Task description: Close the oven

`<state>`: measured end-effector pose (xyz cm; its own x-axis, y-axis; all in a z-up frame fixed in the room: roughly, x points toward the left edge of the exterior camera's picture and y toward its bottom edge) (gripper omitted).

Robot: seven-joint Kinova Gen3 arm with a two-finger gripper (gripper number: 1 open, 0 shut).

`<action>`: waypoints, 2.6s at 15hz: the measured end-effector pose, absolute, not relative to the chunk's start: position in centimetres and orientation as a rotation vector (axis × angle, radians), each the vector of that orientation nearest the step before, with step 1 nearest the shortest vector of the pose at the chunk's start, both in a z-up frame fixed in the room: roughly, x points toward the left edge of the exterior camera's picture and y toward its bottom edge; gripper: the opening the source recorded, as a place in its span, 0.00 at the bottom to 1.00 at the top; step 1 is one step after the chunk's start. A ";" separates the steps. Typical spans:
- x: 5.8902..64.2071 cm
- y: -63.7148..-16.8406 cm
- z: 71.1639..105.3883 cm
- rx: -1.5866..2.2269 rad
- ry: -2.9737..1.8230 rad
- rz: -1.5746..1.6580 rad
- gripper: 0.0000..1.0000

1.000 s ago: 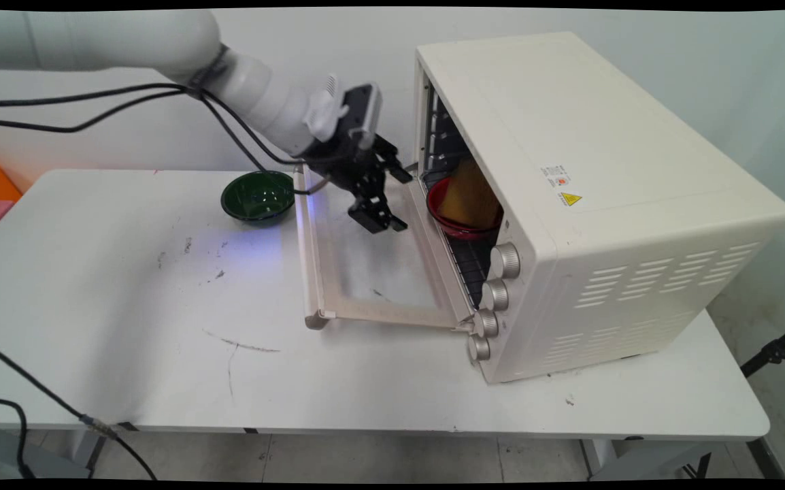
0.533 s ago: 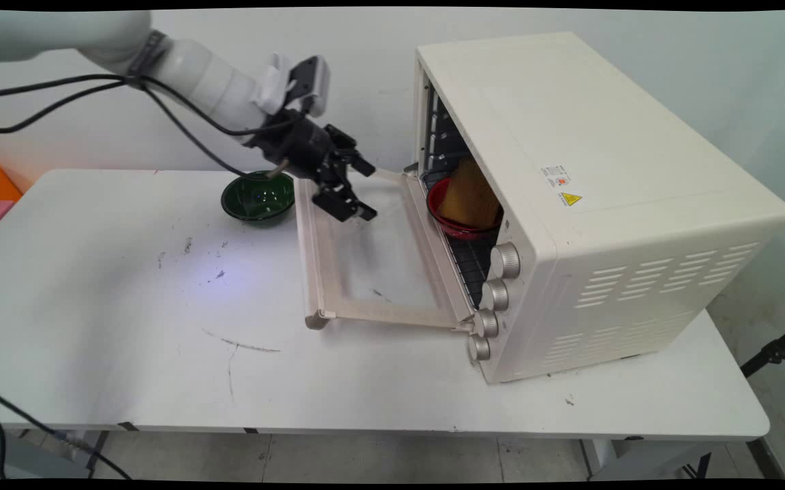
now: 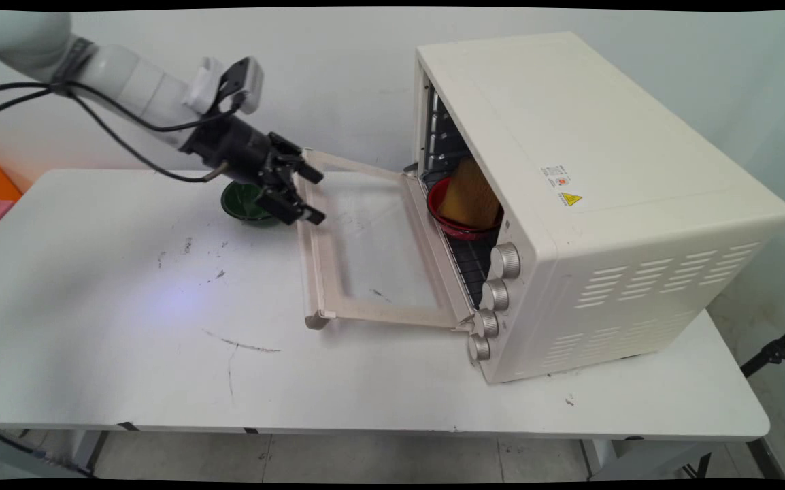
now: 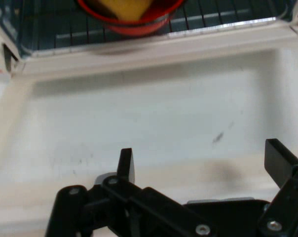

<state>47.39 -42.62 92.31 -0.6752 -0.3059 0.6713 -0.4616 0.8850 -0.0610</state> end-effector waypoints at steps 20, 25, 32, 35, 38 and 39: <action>52.7 -39.5 85.6 0.622 -2.416 0.243 0.00; 51.2 -39.8 84.1 0.638 -2.415 0.239 0.00; 49.4 -41.5 80.4 0.673 -2.411 0.247 0.00; 48.6 -42.2 78.9 0.688 -2.411 0.244 0.00; 47.9 -42.8 77.9 0.696 -2.407 0.244 0.00; 47.7 -43.0 77.7 0.697 -2.404 0.245 0.00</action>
